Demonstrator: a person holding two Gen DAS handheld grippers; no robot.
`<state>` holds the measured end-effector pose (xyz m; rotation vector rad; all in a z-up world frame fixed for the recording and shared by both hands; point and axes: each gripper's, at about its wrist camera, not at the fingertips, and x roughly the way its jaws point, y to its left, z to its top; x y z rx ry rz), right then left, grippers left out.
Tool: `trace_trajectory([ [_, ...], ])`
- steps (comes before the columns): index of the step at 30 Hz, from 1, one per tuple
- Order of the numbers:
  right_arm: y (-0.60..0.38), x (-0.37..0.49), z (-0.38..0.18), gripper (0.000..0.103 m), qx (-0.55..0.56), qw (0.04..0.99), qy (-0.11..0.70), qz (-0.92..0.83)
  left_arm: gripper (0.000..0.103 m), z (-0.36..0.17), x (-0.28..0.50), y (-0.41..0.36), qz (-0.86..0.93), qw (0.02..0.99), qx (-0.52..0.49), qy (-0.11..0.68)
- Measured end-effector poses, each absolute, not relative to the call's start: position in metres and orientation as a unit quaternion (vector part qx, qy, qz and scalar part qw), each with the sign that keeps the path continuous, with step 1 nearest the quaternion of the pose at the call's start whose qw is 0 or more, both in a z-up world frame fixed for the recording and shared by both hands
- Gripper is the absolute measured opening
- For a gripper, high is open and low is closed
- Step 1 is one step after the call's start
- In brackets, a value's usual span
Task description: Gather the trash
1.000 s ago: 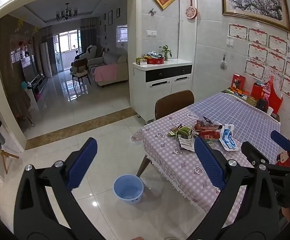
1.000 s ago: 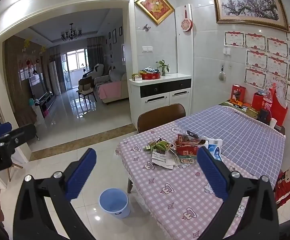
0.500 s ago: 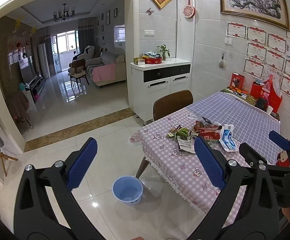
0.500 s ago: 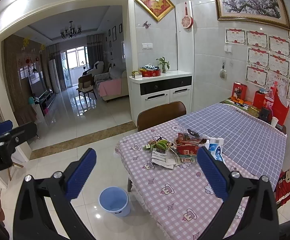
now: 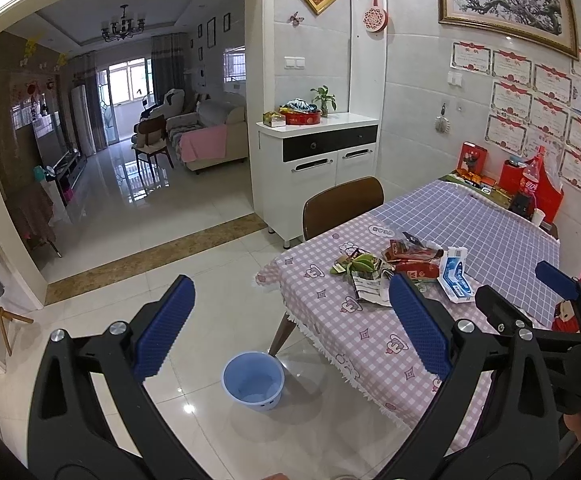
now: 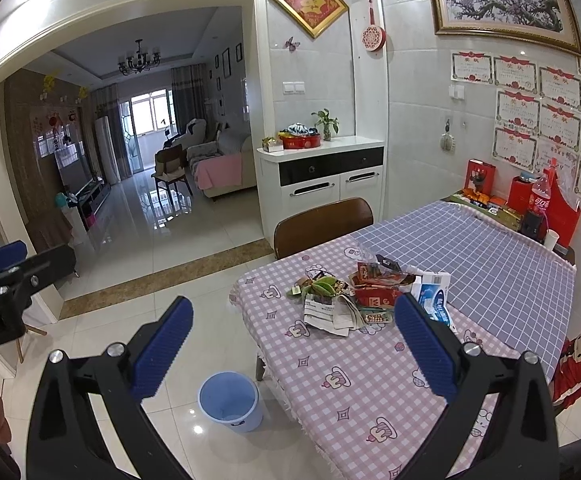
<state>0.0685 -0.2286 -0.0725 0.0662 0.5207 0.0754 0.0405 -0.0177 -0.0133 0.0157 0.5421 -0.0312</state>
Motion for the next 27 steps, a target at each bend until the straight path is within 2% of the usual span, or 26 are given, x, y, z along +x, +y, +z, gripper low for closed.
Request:
trace_trajectory([
  [27,-0.2229,0.0716,-0.0708,0.099,0.036,0.963,0.268,0.024,0.096,-0.0095,0.0458,-0.0099,-0.039,0.961,0.009,0.274],
])
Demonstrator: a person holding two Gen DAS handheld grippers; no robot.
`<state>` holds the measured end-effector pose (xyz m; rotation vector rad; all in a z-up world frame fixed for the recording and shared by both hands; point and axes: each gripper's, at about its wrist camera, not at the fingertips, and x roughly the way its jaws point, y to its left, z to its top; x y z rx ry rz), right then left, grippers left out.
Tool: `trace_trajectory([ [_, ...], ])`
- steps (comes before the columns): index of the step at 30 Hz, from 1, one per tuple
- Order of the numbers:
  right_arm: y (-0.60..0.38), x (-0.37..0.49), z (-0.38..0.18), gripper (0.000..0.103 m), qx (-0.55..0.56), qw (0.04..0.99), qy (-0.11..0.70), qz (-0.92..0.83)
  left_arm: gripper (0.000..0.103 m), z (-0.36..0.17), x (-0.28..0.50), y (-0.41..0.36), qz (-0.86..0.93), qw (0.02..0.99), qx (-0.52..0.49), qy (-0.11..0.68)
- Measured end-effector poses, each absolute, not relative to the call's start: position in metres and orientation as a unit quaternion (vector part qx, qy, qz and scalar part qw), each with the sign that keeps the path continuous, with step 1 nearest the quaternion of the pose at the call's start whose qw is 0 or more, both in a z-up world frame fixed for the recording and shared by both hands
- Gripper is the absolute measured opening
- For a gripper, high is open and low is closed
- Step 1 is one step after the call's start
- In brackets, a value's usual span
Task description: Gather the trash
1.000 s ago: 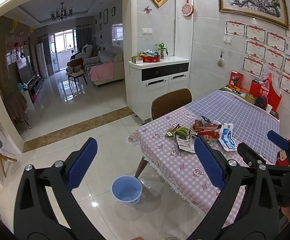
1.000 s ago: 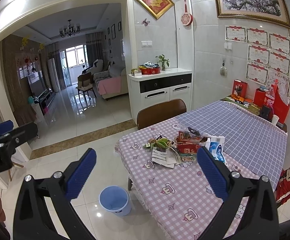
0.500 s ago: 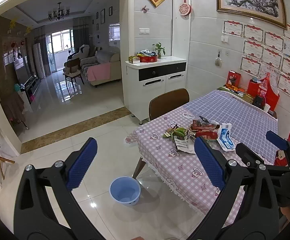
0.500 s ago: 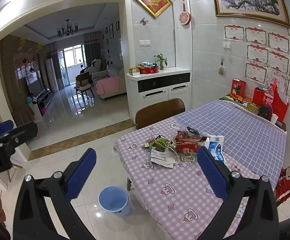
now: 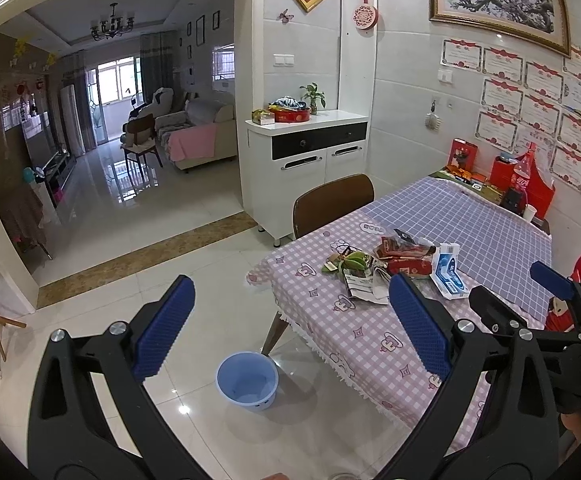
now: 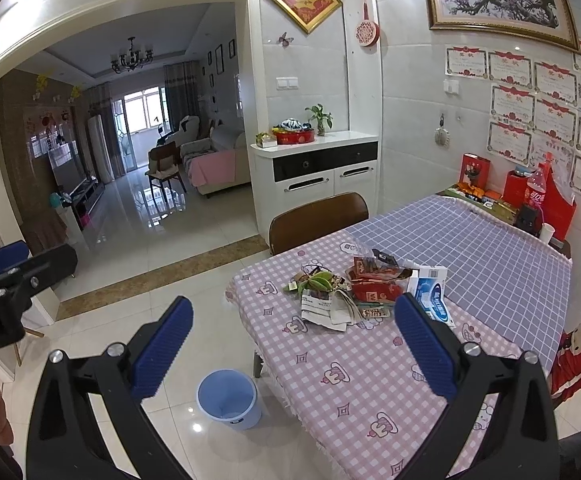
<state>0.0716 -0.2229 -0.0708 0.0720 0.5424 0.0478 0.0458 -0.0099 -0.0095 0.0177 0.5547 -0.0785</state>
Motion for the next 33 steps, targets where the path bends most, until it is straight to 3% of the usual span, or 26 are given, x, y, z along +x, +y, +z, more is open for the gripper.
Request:
trace_trajectory([
  [33,-0.195,0.076,-0.069,0.099,0.039,0.955,0.292,0.016,0.096,-0.020,0.054,0.016,-0.056,0.954,0.010,0.295],
])
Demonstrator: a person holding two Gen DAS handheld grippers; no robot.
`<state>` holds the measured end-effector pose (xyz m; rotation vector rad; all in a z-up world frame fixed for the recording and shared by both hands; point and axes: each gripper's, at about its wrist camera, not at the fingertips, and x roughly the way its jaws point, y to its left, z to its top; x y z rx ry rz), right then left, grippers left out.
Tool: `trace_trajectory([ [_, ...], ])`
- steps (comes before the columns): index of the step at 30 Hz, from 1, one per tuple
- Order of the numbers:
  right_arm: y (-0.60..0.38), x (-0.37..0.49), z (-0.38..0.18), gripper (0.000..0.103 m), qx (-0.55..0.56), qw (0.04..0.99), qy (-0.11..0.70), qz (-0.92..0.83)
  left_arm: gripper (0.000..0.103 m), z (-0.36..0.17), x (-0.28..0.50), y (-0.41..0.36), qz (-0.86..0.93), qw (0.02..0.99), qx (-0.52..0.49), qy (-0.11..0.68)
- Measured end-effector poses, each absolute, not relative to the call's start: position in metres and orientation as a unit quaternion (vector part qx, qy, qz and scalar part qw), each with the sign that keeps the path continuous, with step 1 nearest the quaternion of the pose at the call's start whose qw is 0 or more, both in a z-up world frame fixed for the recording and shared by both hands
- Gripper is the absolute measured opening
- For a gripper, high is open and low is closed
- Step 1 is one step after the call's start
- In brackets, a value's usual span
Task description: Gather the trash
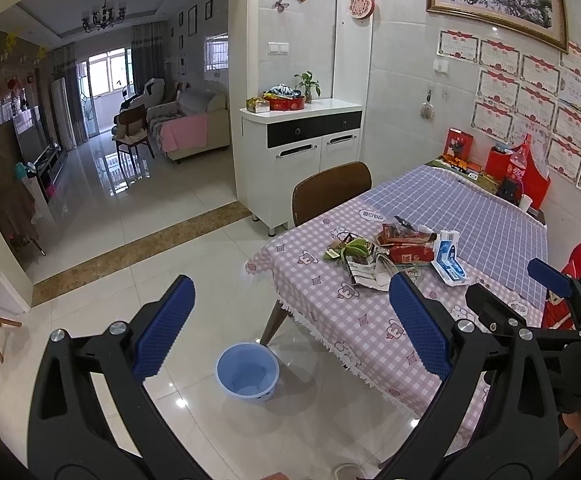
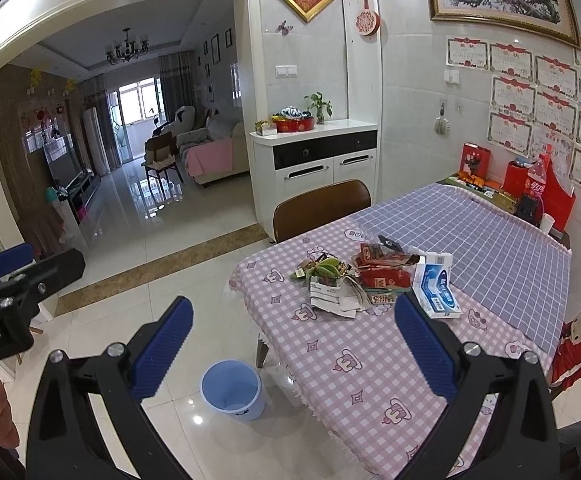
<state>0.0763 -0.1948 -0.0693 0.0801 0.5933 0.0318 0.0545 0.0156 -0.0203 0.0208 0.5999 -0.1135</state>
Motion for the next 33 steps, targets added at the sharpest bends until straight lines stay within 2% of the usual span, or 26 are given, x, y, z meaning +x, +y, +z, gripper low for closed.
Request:
trace_trajectory([
  [19,-0.186,0.094,-0.086,0.099,0.049,0.943,0.329,0.004,0.096,-0.049,0.077,0.023,-0.064,0.942,0.010,0.331],
  [33,-0.233,0.159,-0.122,0.099,0.089,0.929,0.360,-0.004,0.096,-0.078,0.149,-0.022,-0.077,0.926,0.032,0.369],
])
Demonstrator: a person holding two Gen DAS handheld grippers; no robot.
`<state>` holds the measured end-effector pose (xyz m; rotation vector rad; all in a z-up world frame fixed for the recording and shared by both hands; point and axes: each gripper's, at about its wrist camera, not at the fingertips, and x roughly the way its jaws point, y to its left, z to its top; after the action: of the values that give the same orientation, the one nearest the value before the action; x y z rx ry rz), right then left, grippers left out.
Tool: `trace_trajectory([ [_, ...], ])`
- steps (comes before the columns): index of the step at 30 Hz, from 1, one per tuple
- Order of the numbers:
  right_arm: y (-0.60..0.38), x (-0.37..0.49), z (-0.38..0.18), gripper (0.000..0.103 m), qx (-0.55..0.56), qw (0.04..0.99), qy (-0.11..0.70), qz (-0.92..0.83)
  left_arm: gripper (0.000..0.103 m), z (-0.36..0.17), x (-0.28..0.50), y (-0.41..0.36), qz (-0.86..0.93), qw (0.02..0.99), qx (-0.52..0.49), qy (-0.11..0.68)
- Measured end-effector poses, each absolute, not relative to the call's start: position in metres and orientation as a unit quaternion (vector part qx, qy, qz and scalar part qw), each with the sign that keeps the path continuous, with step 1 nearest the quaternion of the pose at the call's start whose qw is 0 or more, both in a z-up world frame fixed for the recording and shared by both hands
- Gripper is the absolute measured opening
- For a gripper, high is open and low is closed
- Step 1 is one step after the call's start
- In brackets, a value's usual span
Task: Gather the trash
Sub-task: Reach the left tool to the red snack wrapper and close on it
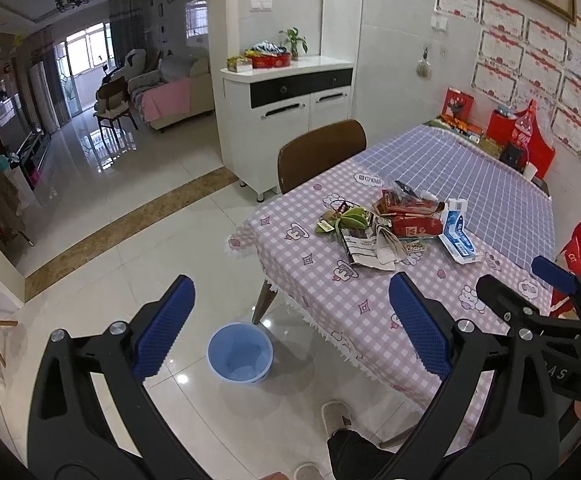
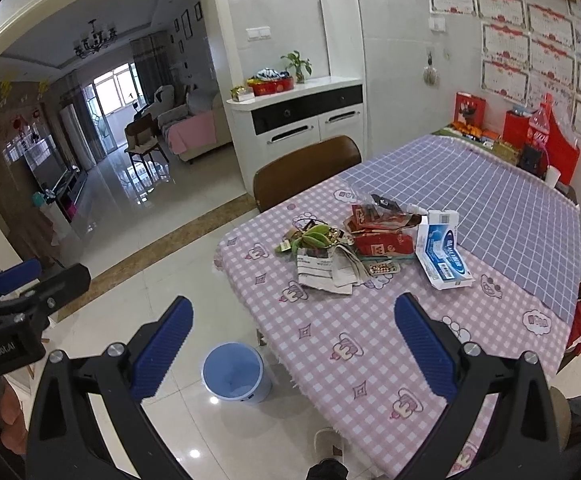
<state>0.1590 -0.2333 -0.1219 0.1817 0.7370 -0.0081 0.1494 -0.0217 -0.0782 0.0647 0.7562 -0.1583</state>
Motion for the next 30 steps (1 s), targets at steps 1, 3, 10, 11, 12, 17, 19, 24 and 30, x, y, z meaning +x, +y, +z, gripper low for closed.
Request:
trace_trajectory([
  [1,-0.238,0.166,-0.125,0.099,0.090,0.928,0.363,-0.006,0.096,-0.081,0.157,-0.027,-0.078,0.924,0.034,0.374],
  [3,-0.253,0.186,-0.134,0.099,0.095,0.924,0.371,-0.011,0.096,-0.090,0.178,-0.039,-0.081,0.917,0.039,0.389],
  [10,-0.320,0.251,-0.176,0.099,0.113,0.903,0.410,-0.051,0.096,-0.133,0.260,-0.092,-0.112,0.877,0.029,0.466],
  [11,-0.331,0.260,-0.183,0.099,0.116,0.900,0.416,-0.057,0.096,-0.139,0.268,-0.099,-0.115,0.873,0.030,0.474],
  [12,-0.343,0.270,-0.190,0.099,0.119,0.896,0.422,-0.065,0.096,-0.149,0.280,-0.111,-0.121,0.866,0.033,0.485],
  [17,-0.397,0.304,-0.226,0.099,0.138,0.878,0.448,-0.098,0.095,-0.190,0.327,-0.157,-0.145,0.832,0.040,0.533],
  [19,-0.414,0.315,-0.239,0.099,0.146,0.870,0.459,-0.108,0.095,-0.207,0.345,-0.173,-0.153,0.819,0.041,0.552],
  [24,-0.449,0.339,-0.267,0.099,0.163,0.853,0.481,-0.121,0.095,-0.235,0.381,-0.201,-0.158,0.798,0.039,0.580],
  [30,-0.479,0.362,-0.291,0.099,0.181,0.840,0.495,-0.130,0.095,-0.254,0.417,-0.227,-0.163,0.788,0.041,0.593],
])
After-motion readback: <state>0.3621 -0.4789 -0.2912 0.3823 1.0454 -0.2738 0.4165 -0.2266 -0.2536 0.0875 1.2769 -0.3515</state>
